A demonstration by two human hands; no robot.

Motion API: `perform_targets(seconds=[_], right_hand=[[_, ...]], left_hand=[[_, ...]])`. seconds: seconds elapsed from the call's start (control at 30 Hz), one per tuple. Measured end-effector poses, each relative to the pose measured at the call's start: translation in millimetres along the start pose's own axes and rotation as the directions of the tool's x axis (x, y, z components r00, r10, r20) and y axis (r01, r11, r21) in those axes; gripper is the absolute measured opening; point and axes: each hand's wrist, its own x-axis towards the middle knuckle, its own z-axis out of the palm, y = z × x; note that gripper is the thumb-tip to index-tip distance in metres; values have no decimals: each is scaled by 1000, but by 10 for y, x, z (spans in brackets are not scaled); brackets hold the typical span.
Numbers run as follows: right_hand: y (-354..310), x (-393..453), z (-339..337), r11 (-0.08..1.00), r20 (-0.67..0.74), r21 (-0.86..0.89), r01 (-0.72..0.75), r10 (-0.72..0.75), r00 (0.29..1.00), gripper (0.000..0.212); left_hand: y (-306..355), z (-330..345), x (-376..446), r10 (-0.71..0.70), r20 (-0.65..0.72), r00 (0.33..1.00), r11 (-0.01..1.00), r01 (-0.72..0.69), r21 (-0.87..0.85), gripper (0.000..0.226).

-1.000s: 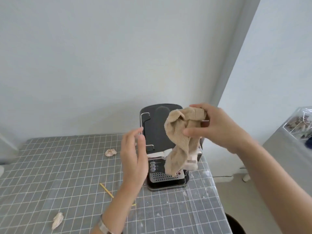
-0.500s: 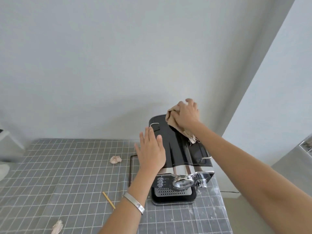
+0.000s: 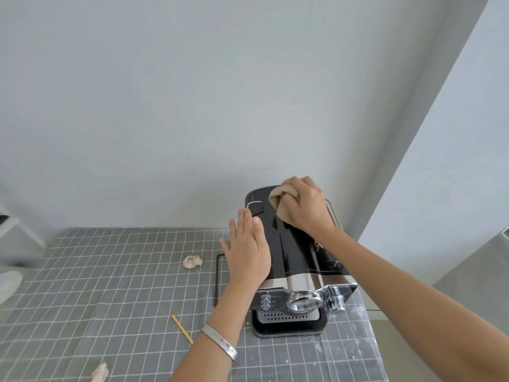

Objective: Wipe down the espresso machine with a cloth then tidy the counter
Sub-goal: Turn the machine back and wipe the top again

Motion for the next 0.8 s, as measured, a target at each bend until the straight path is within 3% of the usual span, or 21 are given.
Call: perform_targets(seconds=[0.03, 0.13, 0.27, 0.4, 0.5, 0.63, 0.8], right_hand=[[-30, -67, -5, 1000, 11, -11, 15, -14, 1000, 25], [-107, -79, 140, 965, 263, -246, 97, -30, 964, 34], [-264, -71, 294, 904, 304, -400, 153, -27, 952, 27], [-277, -138, 242, 902, 408, -338, 268, -116, 906, 21], [-278, -143, 85, 931, 486, -234, 280, -137, 863, 29], [-297, -503, -53, 950, 473, -202, 237, -118, 873, 35], [-400, -886, -177, 932, 447, -292, 215, -66, 892, 36]], left_hand=[[-1, 2, 7, -3, -4, 1000, 1000, 3, -26, 69], [23, -30, 91, -11, -35, 999, 996, 8, -93, 77], [-5, -5, 1, -27, -24, 999, 990, 23, -141, 80], [-22, 26, -55, -35, -15, 999, 990, 33, -137, 78], [-28, -18, 36, -45, -11, 999, 993, 44, -107, 81], [-23, -32, 34, -33, 9, 999, 998, 33, -58, 82], [-42, -62, 51, -27, 28, 999, 1000, 27, 4, 81]])
